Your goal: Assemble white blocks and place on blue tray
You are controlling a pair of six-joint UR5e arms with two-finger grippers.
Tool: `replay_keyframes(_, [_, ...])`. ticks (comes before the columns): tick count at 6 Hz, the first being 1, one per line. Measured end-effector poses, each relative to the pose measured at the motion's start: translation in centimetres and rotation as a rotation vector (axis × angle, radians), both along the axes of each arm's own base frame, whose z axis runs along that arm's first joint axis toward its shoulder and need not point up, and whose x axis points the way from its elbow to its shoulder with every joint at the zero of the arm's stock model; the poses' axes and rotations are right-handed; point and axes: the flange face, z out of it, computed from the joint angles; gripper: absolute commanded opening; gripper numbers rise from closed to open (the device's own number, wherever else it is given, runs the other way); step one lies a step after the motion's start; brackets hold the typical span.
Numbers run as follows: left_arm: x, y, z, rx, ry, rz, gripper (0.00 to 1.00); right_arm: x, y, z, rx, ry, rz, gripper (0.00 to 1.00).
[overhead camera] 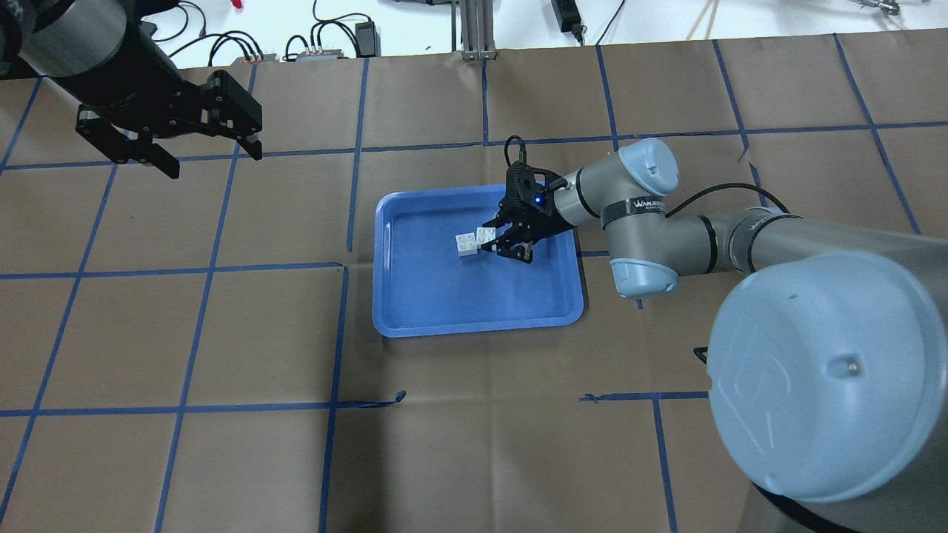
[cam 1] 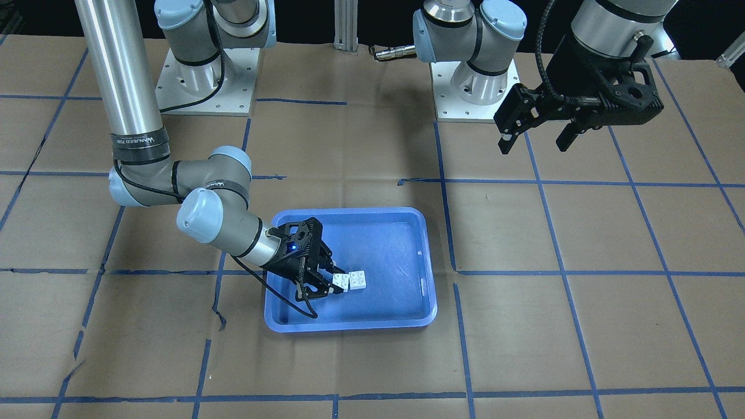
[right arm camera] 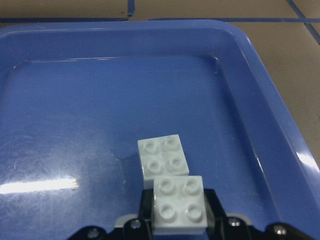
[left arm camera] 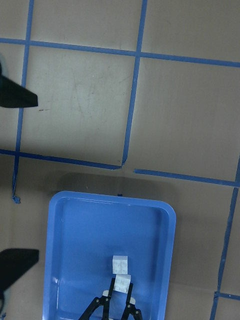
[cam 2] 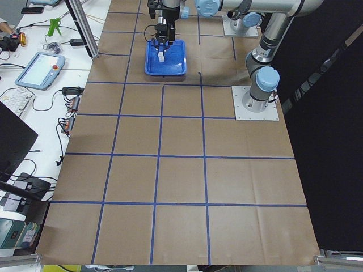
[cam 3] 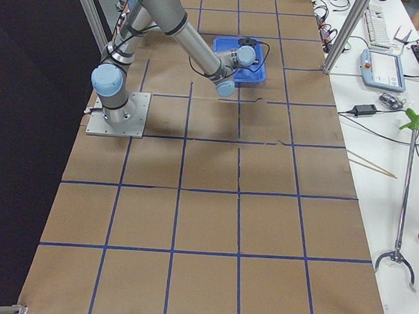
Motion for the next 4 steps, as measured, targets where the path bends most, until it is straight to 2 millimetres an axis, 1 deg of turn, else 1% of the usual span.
replay_keyframes(4, [-0.02,0.02,-0.08,0.002,-0.001,-0.001,0.99,0.45,0.25,-0.04,0.003,0.0,0.006,0.34])
